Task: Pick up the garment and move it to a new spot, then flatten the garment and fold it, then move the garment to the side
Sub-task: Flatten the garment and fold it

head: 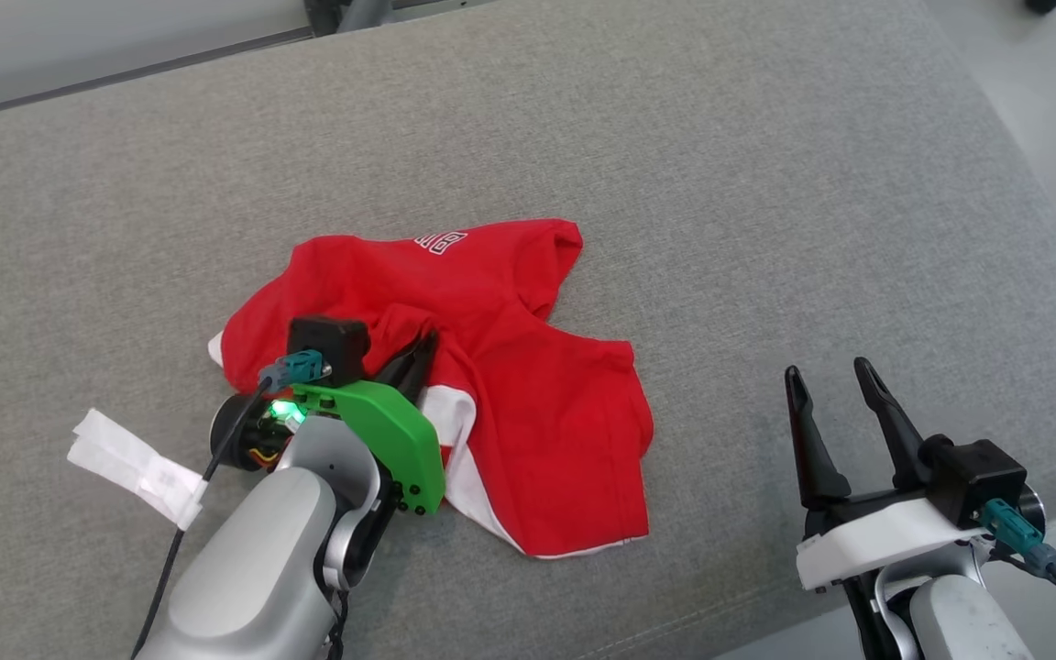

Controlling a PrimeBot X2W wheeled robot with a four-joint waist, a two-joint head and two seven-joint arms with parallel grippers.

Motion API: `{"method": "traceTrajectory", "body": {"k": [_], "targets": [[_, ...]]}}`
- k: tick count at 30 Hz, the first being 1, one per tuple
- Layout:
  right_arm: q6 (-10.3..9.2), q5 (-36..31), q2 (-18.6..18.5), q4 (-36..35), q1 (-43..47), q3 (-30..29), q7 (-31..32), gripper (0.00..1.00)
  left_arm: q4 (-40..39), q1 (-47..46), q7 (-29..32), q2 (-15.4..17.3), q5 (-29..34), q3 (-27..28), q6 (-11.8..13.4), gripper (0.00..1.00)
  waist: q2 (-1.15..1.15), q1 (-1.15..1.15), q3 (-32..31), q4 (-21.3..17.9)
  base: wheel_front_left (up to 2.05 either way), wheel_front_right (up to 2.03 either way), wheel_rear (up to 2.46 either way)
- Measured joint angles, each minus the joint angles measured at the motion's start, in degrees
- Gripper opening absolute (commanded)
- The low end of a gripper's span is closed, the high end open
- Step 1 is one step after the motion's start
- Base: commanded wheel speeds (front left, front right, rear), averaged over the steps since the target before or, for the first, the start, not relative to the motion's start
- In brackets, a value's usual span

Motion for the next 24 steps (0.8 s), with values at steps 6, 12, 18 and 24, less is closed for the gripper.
{"method": "traceTrajectory", "body": {"k": [6,12,18,24], "targets": [[0.01,-0.22,0.01,0.42,0.23,-0.45,0.0,1.0,6.78,-0.75,-3.93,-2.09,0.62,-1.25,-2.42,1.0,0.0,0.0,0.16,-1.28,0.0,0.0,0.0],[0.01,-1.38,0.04,0.68,1.68,-0.93,0.0,1.0,4.35,0.68,-7.33,-2.83,0.54,-1.66,-3.39,1.0,0.0,0.0,-1.94,-0.06,0.0,0.0,0.0],[0.01,-2.22,0.04,0.82,3.74,-1.43,0.0,1.0,-5.64,8.62,-8.14,-0.59,-1.19,-1.38,-1.68,1.0,0.0,0.0,-5.79,2.21,0.0,0.0,0.0],[0.0,-2.78,0.03,0.54,5.99,-2.07,0.0,1.0,-16.04,18.5,-11.7,2.98,-1.96,1.52,3.12,1.0,0.0,0.0,-9.82,4.15,0.0,0.0,0.0]]}}
